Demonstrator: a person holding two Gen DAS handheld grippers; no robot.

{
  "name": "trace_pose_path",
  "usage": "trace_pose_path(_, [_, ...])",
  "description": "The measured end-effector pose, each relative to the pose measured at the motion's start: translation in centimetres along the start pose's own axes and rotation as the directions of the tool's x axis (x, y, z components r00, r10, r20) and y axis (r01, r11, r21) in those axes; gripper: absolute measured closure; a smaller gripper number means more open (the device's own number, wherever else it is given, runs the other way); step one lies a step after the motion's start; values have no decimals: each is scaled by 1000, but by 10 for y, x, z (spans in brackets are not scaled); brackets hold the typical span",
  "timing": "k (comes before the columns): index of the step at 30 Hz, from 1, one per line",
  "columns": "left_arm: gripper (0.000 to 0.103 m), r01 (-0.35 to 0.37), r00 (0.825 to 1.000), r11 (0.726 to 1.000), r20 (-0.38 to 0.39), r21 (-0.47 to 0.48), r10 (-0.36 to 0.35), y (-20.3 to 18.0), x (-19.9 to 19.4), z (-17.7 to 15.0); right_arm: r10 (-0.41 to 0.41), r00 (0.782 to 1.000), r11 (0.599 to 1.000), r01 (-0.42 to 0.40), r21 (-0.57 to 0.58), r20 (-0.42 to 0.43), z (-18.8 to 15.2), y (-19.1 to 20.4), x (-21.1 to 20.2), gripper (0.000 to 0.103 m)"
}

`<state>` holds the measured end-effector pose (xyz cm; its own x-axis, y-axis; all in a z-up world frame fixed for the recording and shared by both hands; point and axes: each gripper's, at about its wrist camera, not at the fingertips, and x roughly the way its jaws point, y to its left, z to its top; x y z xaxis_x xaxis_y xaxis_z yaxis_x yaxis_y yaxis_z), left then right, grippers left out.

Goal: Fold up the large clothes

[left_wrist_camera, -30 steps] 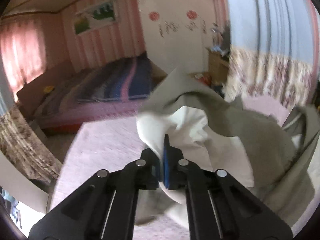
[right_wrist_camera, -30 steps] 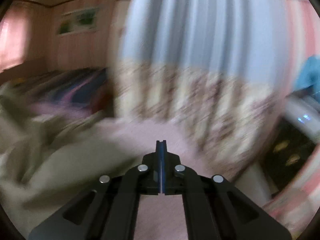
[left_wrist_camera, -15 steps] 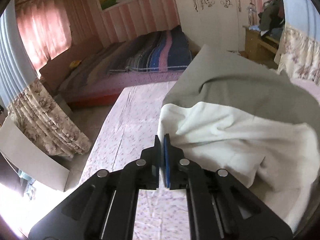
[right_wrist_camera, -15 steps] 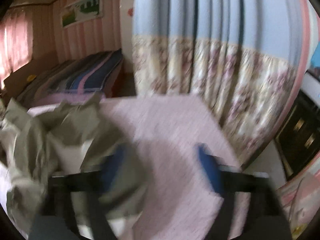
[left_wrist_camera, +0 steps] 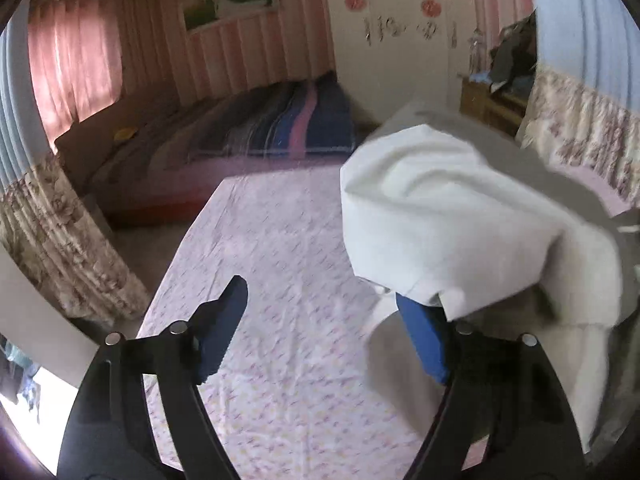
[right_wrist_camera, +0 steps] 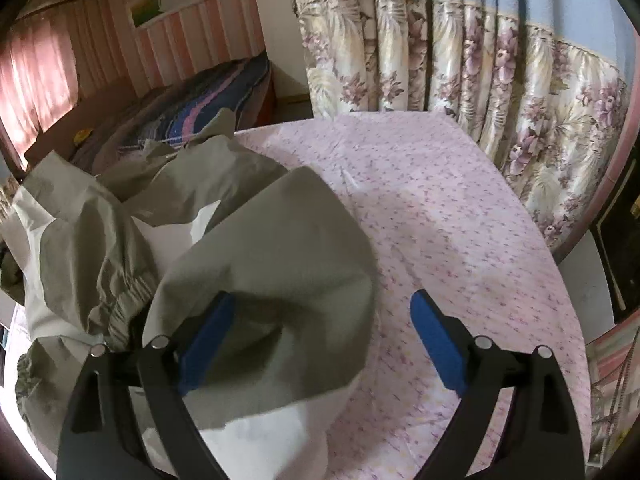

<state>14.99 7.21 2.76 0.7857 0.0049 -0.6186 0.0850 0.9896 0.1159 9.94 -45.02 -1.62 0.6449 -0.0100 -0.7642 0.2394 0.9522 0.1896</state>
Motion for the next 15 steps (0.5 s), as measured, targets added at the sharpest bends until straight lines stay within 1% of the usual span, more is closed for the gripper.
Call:
trace_pose_path(1, [17, 1, 1000, 1000, 5, -9, -1, -3, -2, 3, 0, 1000, 1000, 0, -1, -5, 0, 2, 3, 13])
trace_pose_path(3, [13, 12, 1000, 999, 18, -37, -11, -4, -3, 9, 10, 1000, 1000, -10, 1, -17, 2, 6, 10, 13])
trace_pose_path(6, [12, 22, 999, 998, 35, -62, -20, -2, -8, 18, 19, 1000, 1000, -19, -12, -25, 4, 13, 14, 13])
trace_pose_path(8, [9, 26, 998, 995, 54, -94, -21, 7, -17, 19, 16, 1000, 1000, -16, -11, -19, 4, 14, 13, 13])
trace_pose_path(10, [7, 40, 997, 993, 67, -115, -32, 13, -17, 18, 13, 1000, 1000, -13, -11, -19, 4, 14, 14, 13])
trace_pose_path(13, [7, 57, 995, 996, 82, -75, -51, 3, -24, 18, 8, 1000, 1000, -9, -16, -23, 4, 13, 17, 13])
trace_pose_path(15, [7, 87, 991, 995, 103, -55, -81, -6, -33, 22, 13, 1000, 1000, -13, -14, -22, 5, 12, 18, 13])
